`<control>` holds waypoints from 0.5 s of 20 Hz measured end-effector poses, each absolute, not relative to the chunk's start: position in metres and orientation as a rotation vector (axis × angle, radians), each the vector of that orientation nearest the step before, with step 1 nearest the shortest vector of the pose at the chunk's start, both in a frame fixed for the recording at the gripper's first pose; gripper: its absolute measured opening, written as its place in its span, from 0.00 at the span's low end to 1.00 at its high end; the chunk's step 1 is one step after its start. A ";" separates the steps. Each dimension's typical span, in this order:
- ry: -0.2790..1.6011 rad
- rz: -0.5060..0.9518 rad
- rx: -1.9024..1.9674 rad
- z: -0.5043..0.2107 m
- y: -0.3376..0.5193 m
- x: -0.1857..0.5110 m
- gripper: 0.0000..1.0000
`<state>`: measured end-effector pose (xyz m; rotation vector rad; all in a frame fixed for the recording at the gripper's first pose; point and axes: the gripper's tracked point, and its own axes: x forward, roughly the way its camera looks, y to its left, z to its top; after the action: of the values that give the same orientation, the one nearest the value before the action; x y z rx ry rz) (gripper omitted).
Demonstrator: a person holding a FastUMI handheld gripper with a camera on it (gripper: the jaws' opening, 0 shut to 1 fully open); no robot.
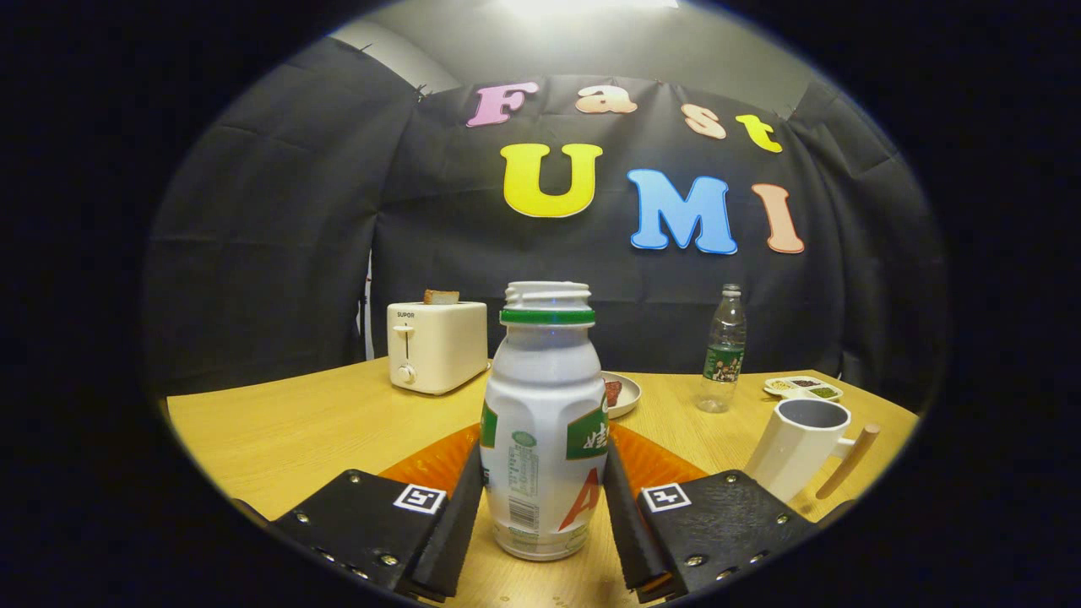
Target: Take the bottle from table, then pour the juice into the cup, finally place the bottle on the coaster
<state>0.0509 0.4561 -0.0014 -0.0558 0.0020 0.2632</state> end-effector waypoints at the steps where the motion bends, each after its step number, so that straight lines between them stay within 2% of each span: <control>1: 0.004 0.259 -0.039 0.001 0.456 0.050 0.70; 10: -0.011 0.195 0.076 0.057 0.447 0.042 0.69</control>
<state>0.0418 0.4466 0.0568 0.0762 -0.0114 0.1952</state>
